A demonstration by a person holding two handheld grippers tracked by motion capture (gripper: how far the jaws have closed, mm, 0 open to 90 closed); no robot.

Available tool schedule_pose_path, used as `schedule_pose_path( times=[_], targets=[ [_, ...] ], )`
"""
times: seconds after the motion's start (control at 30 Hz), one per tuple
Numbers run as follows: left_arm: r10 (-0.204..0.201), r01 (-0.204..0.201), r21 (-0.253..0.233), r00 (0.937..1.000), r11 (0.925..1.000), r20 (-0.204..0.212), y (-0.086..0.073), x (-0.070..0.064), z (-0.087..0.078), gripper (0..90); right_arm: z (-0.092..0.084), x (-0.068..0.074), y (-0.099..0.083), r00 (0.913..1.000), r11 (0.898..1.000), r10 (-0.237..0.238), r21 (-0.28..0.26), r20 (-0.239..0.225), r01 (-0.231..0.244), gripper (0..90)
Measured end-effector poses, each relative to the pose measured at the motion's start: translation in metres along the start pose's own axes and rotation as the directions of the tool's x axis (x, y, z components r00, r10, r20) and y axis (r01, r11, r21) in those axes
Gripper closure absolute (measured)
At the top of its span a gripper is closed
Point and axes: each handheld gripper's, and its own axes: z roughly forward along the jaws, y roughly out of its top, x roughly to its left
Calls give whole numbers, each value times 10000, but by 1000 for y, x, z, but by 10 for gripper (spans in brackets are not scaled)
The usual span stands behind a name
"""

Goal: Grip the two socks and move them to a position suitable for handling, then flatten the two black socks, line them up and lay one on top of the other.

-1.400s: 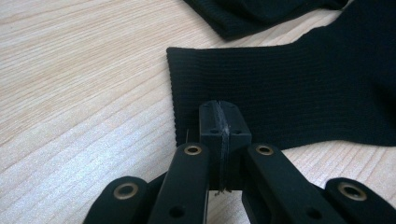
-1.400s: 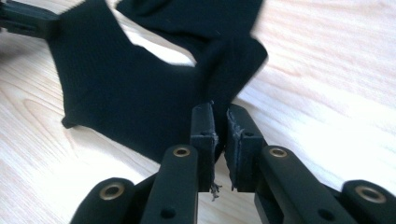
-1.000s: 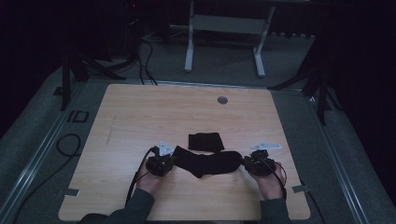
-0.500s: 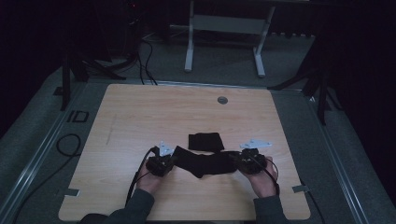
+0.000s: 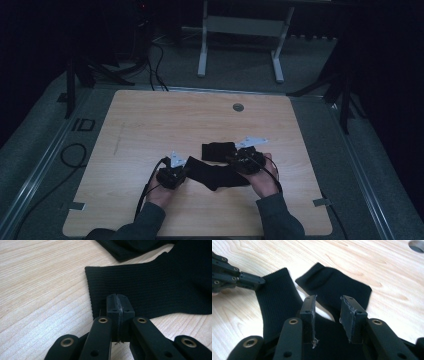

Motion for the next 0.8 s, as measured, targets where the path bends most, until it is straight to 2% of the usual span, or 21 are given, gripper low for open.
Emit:
schedule_pose_path(
  times=[0.1, 0.23, 0.4, 0.8],
  targets=[
    [25, -25, 7, 10000, 10000, -11, 0, 0, 0, 899, 9, 5, 10, 9997, 9998, -219, 20, 93, 219, 646],
    [4, -4, 3, 10000, 10000, 5, 0, 0, 0, 899, 17, 9, 14, 9993, 9993, -367, 100, 59, 366, 647],
    [-10, 10, -6, 10000, 10000, 17, 0, 0, 0, 899, 20, 10, 16, 9991, 9991, -412, 130, 40, 412, 648],
    [2, -2, -12, 10000, 10000, -6, 0, 0, 0, 898, 41, 13, 24, 9983, 9973, -580, 447, -96, 584, 650]
  ],
)
